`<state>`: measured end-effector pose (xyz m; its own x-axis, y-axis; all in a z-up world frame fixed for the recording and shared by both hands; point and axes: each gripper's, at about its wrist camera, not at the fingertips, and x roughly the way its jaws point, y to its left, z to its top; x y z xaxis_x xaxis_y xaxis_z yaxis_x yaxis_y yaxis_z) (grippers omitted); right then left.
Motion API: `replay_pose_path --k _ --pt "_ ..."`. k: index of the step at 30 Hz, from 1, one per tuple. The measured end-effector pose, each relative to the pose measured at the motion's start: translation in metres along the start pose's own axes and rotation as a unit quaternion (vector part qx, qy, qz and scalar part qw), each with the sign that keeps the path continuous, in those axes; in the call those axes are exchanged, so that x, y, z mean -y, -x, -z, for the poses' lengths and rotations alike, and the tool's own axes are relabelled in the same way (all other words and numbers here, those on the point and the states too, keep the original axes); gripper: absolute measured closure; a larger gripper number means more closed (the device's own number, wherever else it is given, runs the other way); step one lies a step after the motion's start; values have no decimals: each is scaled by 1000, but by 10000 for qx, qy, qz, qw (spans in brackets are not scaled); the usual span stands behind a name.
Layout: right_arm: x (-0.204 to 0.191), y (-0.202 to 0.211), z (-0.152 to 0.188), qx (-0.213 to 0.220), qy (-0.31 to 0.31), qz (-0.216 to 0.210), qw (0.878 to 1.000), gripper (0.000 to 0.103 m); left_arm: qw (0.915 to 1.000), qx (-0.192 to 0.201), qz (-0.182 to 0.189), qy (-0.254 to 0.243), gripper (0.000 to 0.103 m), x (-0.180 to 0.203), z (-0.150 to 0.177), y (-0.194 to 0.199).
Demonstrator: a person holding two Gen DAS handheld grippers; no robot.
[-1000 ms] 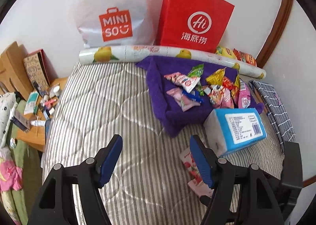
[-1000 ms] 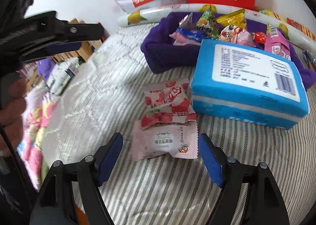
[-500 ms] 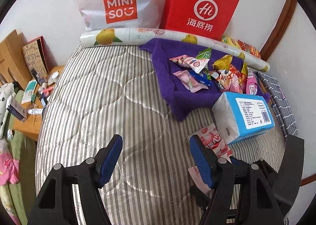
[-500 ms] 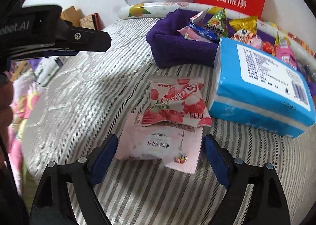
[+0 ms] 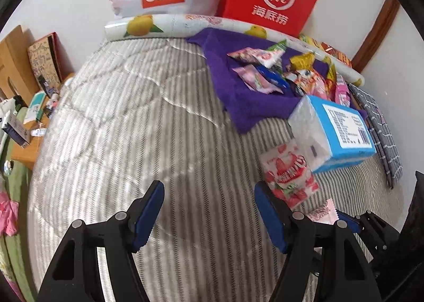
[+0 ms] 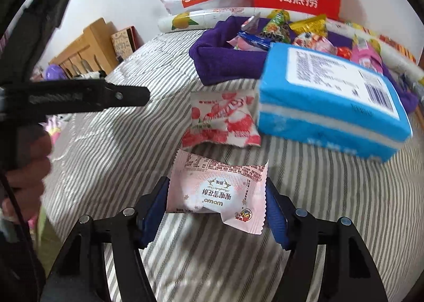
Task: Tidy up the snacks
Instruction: 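Close the left tool on the pink fruit-heart bag while the right tool holds the pink candy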
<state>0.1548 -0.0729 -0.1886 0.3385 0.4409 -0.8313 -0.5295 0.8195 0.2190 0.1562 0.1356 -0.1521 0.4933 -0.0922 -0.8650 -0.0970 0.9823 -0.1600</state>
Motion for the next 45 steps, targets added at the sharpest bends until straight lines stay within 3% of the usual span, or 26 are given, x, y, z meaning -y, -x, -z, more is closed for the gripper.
replay_pose_path --k 11,22,29,34,36,40,45 --pt "57 45 29 235 -471 497 9974 35 9983 -148 528 -178 34 49 -1 -19" --pt "111 64 45 356 -1072 507 9923 35 9984 -170 541 -17 34 76 -9 -47" --pt "119 61 51 329 -1185 509 9911 36 9973 -12 -49 -727 41 92 6 -43" --pt "118 59 52 313 -1187 503 9912 35 9975 5 -146 -696 42 76 10 -33" --pt "118 59 51 318 -1170 508 9913 35 9974 -20 -159 -701 38 73 10 -32" --pt "117 59 50 360 -1095 571 9917 36 9974 -9 -169 -700 36 73 6 -39" --pt "122 56 51 358 -1112 769 9902 36 9958 192 -438 -781 36 83 4 -46"
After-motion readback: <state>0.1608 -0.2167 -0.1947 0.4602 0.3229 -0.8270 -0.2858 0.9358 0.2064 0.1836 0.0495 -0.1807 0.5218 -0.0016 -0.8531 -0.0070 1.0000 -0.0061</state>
